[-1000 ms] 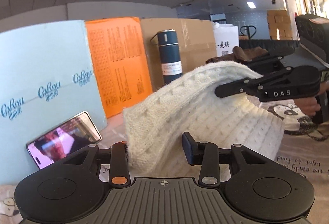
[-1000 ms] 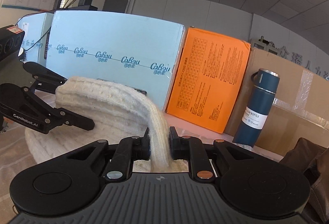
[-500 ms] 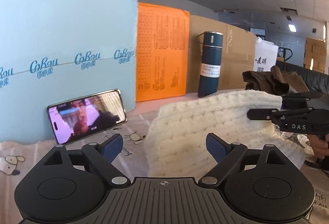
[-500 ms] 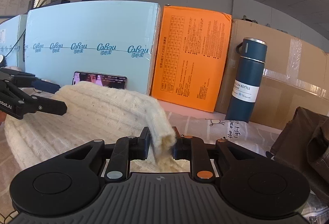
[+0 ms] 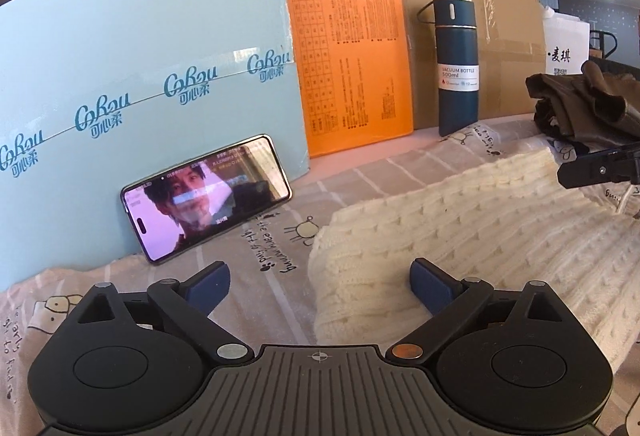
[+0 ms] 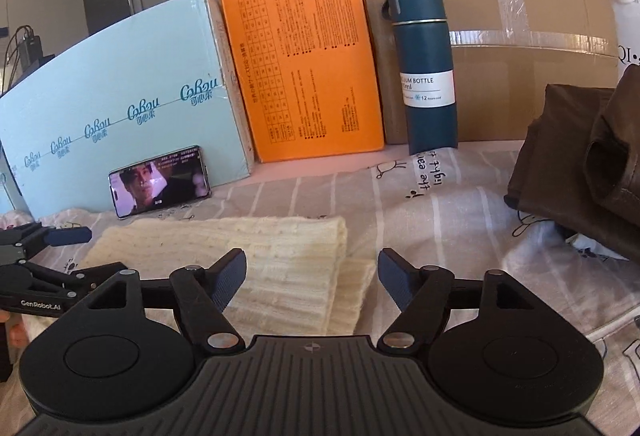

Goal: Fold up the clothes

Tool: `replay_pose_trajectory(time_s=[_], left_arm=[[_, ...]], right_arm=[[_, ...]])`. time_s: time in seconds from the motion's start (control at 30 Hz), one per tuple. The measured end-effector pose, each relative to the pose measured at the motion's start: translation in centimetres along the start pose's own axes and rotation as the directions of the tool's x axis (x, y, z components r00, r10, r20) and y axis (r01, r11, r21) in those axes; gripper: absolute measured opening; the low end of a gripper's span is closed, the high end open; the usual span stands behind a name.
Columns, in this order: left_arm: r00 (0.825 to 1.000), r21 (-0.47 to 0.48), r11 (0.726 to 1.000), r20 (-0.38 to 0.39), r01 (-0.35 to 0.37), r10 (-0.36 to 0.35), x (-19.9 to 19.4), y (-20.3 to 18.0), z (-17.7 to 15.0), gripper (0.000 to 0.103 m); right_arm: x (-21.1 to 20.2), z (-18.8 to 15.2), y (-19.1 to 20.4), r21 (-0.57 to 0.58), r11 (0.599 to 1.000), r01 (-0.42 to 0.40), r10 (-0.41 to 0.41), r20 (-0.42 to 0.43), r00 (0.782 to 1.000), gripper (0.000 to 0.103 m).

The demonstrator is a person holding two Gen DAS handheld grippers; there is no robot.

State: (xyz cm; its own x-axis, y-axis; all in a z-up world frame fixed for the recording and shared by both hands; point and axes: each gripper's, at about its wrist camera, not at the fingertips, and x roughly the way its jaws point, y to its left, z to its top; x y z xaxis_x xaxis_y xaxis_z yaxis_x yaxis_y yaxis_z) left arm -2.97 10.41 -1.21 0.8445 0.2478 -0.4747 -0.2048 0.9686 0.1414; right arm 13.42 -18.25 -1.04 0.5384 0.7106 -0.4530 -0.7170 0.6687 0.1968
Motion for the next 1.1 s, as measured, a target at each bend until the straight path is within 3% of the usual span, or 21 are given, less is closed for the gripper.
replay_pose_trajectory(time_s=[0.1,0.17,0.33,0.47,0.73,0.83,0.97,1.1], left_arm=[[0.999,-0.016,0.999,0.006,0.037,-0.036,0.2,-0.1,0.2,0.097],[0.995,-0.05,0.993,0.009,0.102,-0.102,0.5,0.1,0.4,0.097],[0.98,-0.047,0.979,0.032,0.198,-0.197,1.0,-0.8,0.9,0.096],[0.978,-0.026,0.977,0.003,0.21,-0.21,1.8,-1.4,1.1,0.097],[0.969,-0.233,0.941,0.017,0.245,-0.248,0.0,2.0,1.5,0.098],[0.967,-0.373,0.898,-0.01,0.234,-0.256,-1.1,3.8,1.4,0.099],[0.959,-0.559,0.8,-0.028,0.22,-0.283,-3.1,5.9,-0.4,0.099],[0.948,-0.676,0.704,-0.025,0.218,-0.318,-5.4,6.5,-2.6,0.101]], right_arm=[[0.3,-0.3,0.6,-0.022,0.999,0.037,-0.038,-0.019,0.999,0.078],[0.5,-0.4,0.5,-0.017,0.999,0.045,-0.045,-0.034,0.998,0.079],[1.8,-0.5,-1.0,0.117,0.993,0.003,0.011,-0.118,0.993,0.08],[2.3,-0.7,-1.8,0.203,0.979,-0.027,0.056,-0.14,0.989,0.081],[2.2,-0.7,-1.8,0.201,0.979,-0.039,0.067,-0.135,0.989,0.084],[2.1,-0.8,-2.2,0.222,0.974,-0.041,0.072,-0.137,0.988,0.084],[2.1,-0.8,-2.8,0.255,0.965,-0.058,0.094,-0.133,0.987,0.085],[2.2,-0.9,-3.1,0.281,0.957,-0.078,0.117,-0.125,0.985,0.088]])
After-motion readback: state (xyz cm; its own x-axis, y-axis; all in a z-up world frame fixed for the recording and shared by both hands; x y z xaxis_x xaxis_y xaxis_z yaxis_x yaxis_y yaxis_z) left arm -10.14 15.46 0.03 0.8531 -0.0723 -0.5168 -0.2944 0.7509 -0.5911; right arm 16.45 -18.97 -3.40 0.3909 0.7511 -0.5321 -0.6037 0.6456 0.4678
